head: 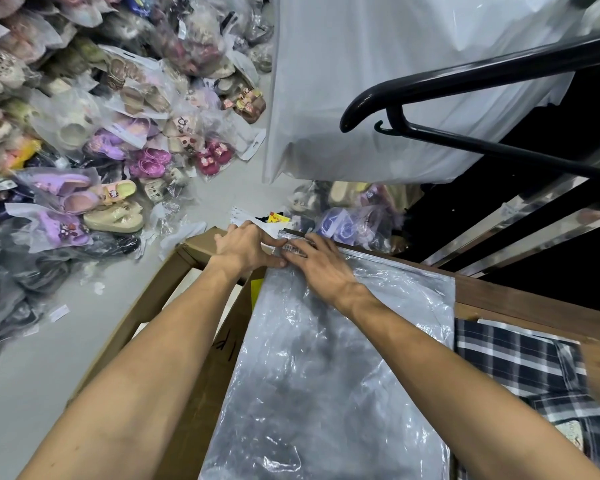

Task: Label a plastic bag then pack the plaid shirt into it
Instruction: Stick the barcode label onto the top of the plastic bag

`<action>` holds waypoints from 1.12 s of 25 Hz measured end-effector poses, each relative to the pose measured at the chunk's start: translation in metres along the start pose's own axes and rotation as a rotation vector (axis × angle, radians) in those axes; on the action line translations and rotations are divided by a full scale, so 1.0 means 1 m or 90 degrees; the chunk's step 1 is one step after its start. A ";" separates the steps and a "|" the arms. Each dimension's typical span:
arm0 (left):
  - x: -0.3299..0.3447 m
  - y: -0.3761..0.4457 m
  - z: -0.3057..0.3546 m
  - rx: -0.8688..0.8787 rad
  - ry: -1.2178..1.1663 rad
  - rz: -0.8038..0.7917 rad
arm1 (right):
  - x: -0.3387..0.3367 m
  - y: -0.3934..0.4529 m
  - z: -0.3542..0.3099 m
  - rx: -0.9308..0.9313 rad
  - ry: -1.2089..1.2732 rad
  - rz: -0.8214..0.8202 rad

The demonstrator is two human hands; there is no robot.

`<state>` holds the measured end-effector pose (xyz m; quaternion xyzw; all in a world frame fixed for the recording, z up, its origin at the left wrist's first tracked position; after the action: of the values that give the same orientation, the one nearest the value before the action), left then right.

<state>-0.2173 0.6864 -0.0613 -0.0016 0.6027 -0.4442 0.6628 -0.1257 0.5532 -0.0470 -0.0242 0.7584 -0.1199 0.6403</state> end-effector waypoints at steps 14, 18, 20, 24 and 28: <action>-0.002 -0.014 0.012 -0.021 0.078 0.012 | 0.008 -0.023 0.023 0.038 -0.048 -0.026; -0.006 -0.021 0.022 -0.035 0.115 0.027 | 0.004 -0.016 0.024 0.071 0.123 -0.001; -0.007 -0.025 0.033 -0.036 0.126 0.057 | -0.001 -0.015 0.036 0.156 0.377 0.003; 0.010 -0.045 0.048 -0.023 -0.011 0.133 | -0.003 -0.054 0.059 0.300 0.655 0.075; 0.045 -0.076 0.074 -0.030 -0.047 0.171 | 0.005 -0.120 0.070 0.244 0.648 0.093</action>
<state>-0.2079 0.5740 -0.0360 0.0475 0.5831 -0.3372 0.7376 -0.0723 0.4252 -0.0372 0.2071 0.9365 -0.2076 0.1920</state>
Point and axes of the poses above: each hand's wrist, its own y-axis towards the middle knuckle, its own x-axis out of the palm, z = x × y, the point moved 6 cm from there along y, towards the middle knuckle, and after that the axes turned 3 degrees about -z, right-handed, at the moved point
